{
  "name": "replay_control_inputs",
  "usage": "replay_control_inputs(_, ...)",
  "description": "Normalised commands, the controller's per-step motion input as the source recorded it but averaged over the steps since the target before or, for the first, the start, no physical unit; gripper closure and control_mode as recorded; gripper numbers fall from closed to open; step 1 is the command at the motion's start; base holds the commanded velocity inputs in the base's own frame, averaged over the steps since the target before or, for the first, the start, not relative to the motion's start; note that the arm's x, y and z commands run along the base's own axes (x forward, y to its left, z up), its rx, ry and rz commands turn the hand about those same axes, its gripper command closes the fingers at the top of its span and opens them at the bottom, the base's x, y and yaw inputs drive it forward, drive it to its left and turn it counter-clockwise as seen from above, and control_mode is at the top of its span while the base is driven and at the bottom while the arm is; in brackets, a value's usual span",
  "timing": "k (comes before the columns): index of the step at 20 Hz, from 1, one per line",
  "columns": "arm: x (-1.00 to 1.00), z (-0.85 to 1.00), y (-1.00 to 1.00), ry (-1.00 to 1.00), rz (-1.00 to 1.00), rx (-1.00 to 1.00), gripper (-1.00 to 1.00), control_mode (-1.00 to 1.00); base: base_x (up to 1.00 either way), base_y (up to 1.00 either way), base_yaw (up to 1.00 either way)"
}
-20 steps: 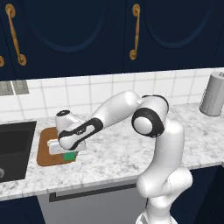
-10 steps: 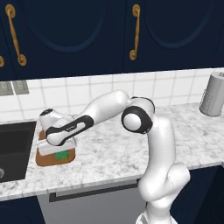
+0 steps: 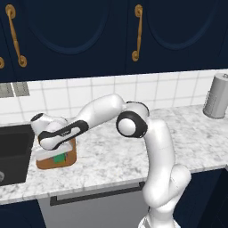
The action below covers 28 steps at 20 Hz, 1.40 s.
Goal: Pick up the sponge from the counter and clean the cutting board by briefly scrubbing or pressing down on the cutting board. Once finished, release the sponge.
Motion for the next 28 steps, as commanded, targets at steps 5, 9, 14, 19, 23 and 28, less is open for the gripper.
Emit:
replay_control_inputs(5,0.0,0.07,0.22,-0.02,0.0,0.07,1.0,-1.0,0.0,0.0,0.0)
replay_control_inputs(9,0.0,-0.51,0.03,0.0,0.0,0.1,1.0,-1.0,0.0,0.0,0.0)
replay_control_inputs(14,0.07,-0.21,0.49,0.0,-0.05,0.05,1.0,-1.0,0.0,0.0,0.0)
replay_control_inputs(19,0.14,0.0,0.74,0.0,-0.1,0.05,1.0,-1.0,0.0,0.0,0.0)
replay_control_inputs(23,0.38,0.13,0.53,0.0,-0.08,0.0,1.0,-1.0,0.0,0.0,0.0)
replay_control_inputs(28,0.48,0.0,0.13,0.0,-0.08,-0.01,1.0,-1.0,0.0,0.0,0.0)
